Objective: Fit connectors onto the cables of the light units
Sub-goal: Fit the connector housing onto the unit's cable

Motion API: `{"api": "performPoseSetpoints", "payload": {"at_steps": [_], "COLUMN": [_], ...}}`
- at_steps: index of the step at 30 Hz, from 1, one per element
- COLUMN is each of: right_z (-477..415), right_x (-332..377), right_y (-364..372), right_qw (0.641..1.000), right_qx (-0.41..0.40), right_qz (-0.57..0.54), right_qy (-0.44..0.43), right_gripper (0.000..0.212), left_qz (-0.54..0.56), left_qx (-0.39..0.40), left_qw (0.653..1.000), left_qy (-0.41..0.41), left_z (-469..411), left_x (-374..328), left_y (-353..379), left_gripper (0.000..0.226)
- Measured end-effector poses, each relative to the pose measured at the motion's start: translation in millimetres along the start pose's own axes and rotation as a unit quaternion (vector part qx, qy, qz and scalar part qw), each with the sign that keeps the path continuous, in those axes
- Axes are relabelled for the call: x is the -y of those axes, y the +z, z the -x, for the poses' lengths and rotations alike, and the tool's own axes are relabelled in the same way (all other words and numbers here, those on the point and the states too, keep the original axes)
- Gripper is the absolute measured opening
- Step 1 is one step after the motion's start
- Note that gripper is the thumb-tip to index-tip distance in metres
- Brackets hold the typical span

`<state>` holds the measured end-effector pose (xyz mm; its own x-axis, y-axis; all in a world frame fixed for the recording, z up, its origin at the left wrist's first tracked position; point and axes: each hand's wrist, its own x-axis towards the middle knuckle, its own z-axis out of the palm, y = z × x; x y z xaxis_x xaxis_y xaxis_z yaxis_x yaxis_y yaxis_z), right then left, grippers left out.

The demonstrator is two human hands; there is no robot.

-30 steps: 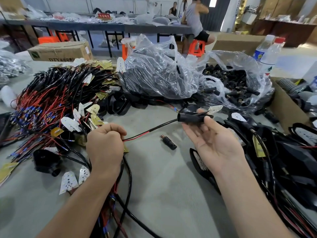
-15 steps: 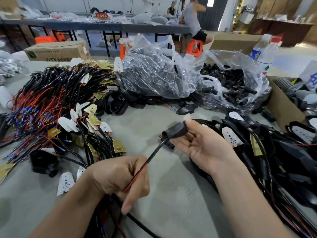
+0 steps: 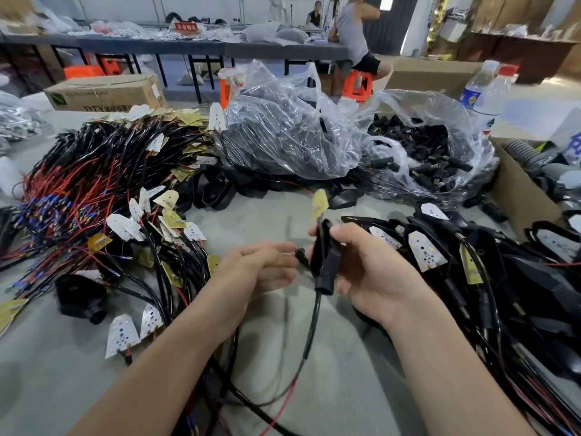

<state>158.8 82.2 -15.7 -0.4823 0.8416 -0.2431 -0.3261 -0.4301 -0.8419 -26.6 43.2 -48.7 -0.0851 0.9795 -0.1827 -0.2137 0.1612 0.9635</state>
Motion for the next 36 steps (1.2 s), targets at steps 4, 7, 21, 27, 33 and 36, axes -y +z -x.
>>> {"api": "performPoseSetpoints", "payload": {"at_steps": [4, 7, 21, 27, 33, 36], "right_z": [4.0, 7.8, -1.5, 0.8, 0.9, -0.3], "right_x": [-11.3, -19.0, -24.5, -30.8, -28.3, -27.1], "right_y": [12.7, 22.3, 15.8, 25.5, 28.0, 26.1], "right_qw": [0.985, 0.956, 0.995, 0.988, 0.977, 0.975], "right_qx": [0.037, 0.065, -0.03, 0.092, 0.118, 0.08], "right_qz": [0.165, 0.285, 0.081, -0.078, -0.133, -0.178], "right_qy": [0.03, 0.033, 0.041, 0.092, 0.116, 0.106], "right_gripper": [0.03, 0.035, 0.033, 0.042, 0.034, 0.033], "left_qz": [0.041, 0.014, 0.132, 0.21, 0.085, 0.009], "left_qx": [-0.011, -0.069, -0.068, 0.057, 0.086, -0.003], "left_qw": [0.997, 0.995, 0.988, 0.971, 0.982, 0.988], "left_qy": [0.058, 0.068, 0.037, 0.103, 0.146, 0.152], "left_z": [1.4, 2.4, 2.2, 6.5, 10.4, 10.0], "left_x": [-1.4, -4.3, -12.8, -14.1, -16.1, -12.8], "left_y": [-0.3, -1.9, -12.1, -15.4, -13.2, -8.1], "left_gripper": [0.031, 0.04, 0.03, 0.036, 0.029, 0.025]}}
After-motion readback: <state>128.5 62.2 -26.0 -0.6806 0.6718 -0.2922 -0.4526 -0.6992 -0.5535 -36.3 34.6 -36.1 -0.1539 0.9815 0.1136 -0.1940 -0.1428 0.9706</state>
